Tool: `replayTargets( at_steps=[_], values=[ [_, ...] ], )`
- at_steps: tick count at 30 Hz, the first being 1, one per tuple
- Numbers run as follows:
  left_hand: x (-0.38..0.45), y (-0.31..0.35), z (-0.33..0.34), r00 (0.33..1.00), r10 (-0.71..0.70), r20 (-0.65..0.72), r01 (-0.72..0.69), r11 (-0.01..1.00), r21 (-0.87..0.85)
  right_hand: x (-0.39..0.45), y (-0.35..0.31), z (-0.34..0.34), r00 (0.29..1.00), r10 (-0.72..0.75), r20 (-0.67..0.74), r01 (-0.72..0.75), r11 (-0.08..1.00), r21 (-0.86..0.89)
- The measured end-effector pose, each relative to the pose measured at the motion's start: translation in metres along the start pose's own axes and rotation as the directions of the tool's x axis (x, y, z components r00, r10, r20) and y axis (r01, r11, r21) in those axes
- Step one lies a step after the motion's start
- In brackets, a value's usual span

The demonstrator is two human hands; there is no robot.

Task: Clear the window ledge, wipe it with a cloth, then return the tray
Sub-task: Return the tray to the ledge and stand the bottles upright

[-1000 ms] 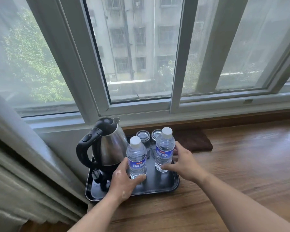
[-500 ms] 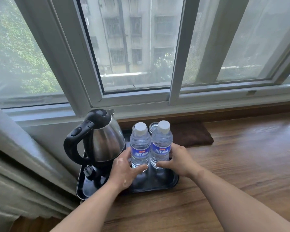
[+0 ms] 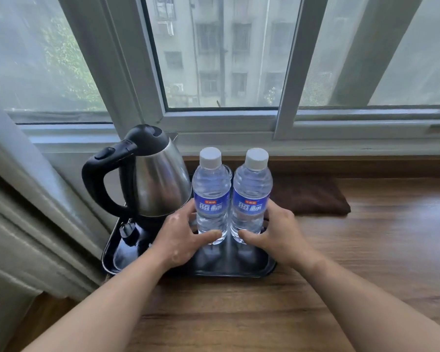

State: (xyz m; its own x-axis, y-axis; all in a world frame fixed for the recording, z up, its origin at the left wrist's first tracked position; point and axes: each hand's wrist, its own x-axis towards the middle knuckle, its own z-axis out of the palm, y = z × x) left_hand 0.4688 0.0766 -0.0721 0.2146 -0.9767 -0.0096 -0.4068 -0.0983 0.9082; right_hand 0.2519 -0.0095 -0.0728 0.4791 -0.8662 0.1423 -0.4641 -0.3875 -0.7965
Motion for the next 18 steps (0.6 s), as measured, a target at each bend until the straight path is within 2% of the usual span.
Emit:
replayTargets(
  at_steps=[11, 18],
  values=[
    [0.004, -0.011, 0.0, 0.993, 0.107, -0.042, -0.103, 0.99, 0.097, -0.004, 0.004, 0.006, 0.996, -0.076, -0.044, 0.073, 0.995, -0.074],
    [0.002, -0.009, 0.003, 0.975, 0.203, -0.088, -0.188, 0.969, 0.161, -0.004, 0.002, 0.009, 0.993, -0.079, -0.088, 0.067, 0.989, -0.128]
  ],
)
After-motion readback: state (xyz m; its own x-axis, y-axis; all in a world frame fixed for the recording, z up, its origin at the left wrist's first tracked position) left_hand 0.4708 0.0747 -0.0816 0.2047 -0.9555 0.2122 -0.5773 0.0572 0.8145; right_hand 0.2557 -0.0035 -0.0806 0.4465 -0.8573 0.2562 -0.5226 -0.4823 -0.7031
